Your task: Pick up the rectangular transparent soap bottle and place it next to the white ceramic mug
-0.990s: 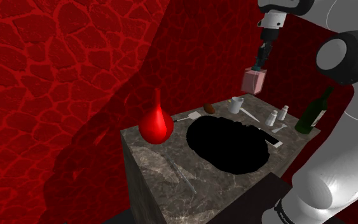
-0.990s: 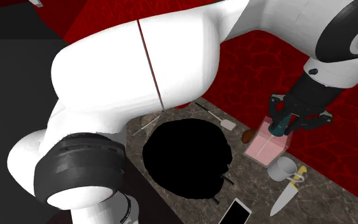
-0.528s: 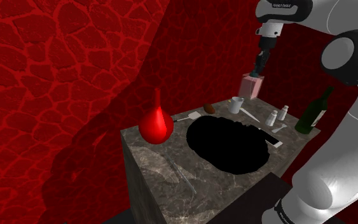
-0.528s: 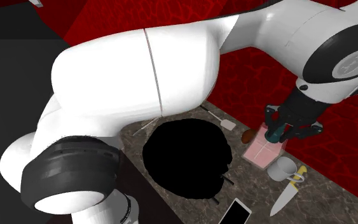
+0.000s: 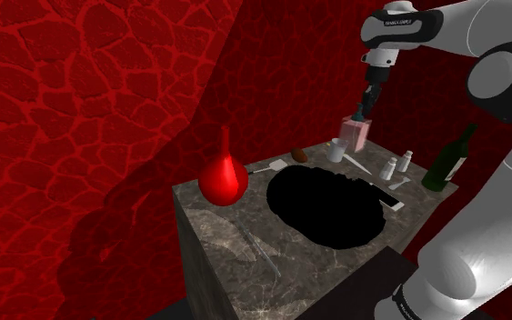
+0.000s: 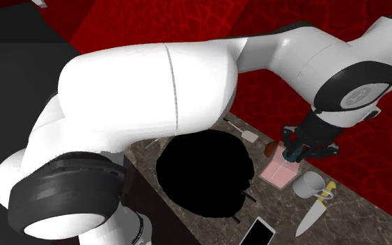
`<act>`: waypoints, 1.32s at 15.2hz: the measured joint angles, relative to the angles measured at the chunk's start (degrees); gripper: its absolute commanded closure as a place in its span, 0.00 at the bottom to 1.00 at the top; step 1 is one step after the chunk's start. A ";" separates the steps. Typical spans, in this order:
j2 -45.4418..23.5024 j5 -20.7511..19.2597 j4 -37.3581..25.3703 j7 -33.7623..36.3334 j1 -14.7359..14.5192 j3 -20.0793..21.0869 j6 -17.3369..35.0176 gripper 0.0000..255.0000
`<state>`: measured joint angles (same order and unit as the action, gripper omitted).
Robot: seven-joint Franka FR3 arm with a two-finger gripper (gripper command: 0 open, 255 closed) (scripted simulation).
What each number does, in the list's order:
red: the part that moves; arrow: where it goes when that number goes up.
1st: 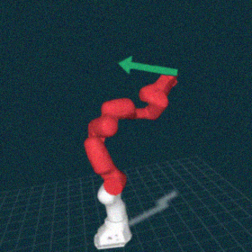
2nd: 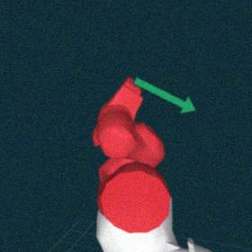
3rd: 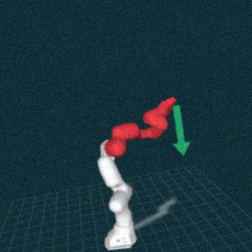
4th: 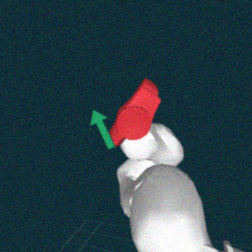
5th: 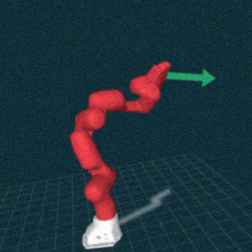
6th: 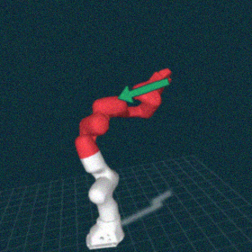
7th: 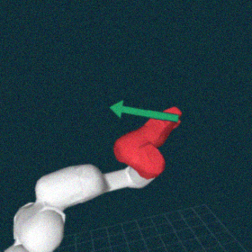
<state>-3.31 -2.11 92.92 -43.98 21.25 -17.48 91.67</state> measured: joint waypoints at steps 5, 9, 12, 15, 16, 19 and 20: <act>-0.01 -0.01 3.78 -0.04 0.09 -0.08 3.80 1.00; 0.25 -0.10 7.06 0.19 0.03 -0.03 6.82 1.00; 0.17 -0.08 9.33 0.39 -0.03 0.02 9.16 1.00; 0.01 -0.06 11.60 0.43 0.00 0.01 11.58 1.00; -0.11 -0.02 12.34 0.36 0.05 -0.04 12.45 1.00; -0.70 0.13 13.90 0.42 0.05 -0.01 14.56 1.00; -0.78 0.15 14.41 0.42 0.06 -0.02 15.16 1.00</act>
<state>-4.10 -1.96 107.33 -43.56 21.31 -17.50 106.83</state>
